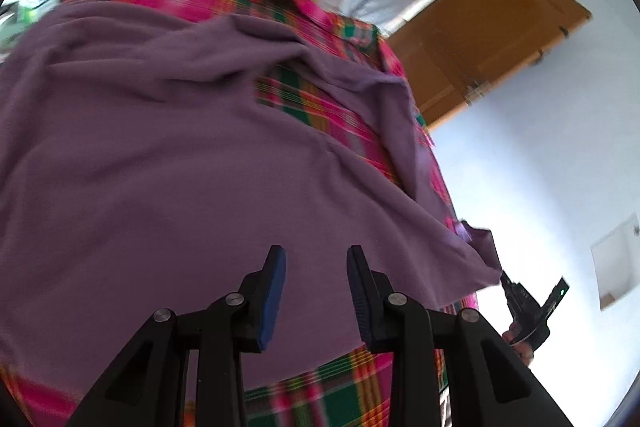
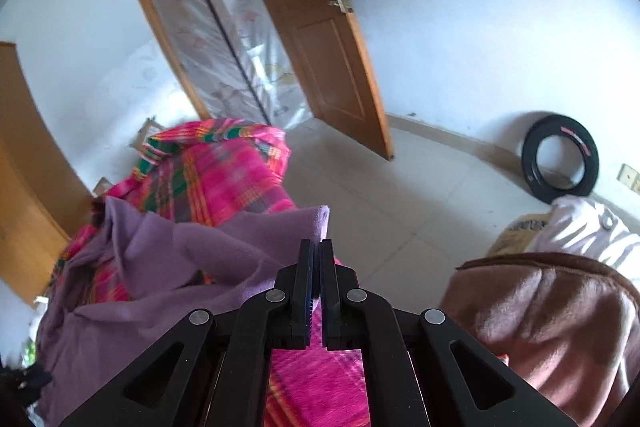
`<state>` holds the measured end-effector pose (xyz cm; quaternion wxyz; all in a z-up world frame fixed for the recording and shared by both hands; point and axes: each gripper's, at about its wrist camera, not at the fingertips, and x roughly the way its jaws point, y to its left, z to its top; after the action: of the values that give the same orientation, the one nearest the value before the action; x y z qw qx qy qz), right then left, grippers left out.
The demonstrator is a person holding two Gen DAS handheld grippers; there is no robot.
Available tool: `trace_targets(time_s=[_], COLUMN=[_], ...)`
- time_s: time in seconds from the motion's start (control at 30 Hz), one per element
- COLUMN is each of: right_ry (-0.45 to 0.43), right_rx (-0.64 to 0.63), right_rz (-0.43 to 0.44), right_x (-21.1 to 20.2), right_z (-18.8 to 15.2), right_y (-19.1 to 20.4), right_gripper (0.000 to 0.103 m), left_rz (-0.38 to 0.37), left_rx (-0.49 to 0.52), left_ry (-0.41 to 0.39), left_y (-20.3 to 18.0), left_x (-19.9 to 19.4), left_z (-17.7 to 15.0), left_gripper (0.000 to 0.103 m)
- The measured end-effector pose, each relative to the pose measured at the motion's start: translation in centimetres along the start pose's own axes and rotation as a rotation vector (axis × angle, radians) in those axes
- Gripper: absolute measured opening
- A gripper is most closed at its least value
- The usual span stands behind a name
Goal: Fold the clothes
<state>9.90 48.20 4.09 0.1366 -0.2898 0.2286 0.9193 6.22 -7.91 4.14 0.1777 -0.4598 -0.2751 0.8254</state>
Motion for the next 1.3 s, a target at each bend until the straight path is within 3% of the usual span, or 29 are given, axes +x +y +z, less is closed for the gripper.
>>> trace_targets(time_s=[0.33,0.53,0.8,0.97,1.2,1.3], right_ry=[-0.028,-0.039,0.1,0.217,0.315,0.358], right_rx=[0.031,-0.025,-0.134,-0.154,-0.138,-0.138], right_rz=[-0.101,-0.017,0.223,0.298,0.365,0.415], right_x=[-1.4,-3.6,-4.2,-3.0,-2.0,-1.7], right_z=[-0.3,-1.6,-6.9,-9.3,-10.9,-11.4], right_y=[-0.1,3.0,8.7,10.4,11.7,12.4], right_gripper=[0.009,0.016,0.02,0.022,0.03,0.031], left_rz=[0.143,0.212,0.256,0.207,0.203,0.159], left_rx=[-0.16,-0.249,-0.357,-0.431,-0.47,-0.504], left_ry=[-0.178,-0.236,-0.275,-0.291,-0.286,-0.296], left_y=[7.3,11.1,14.6,16.1,16.8,17.3], left_x=[-8.0,-11.0,-13.1,-13.1,-12.0,-11.5], left_z=[-1.4,-3.2,-6.0,-6.4,-5.5,-5.3], left_gripper=[0.032,0.032,0.032,0.039,0.039,0.039])
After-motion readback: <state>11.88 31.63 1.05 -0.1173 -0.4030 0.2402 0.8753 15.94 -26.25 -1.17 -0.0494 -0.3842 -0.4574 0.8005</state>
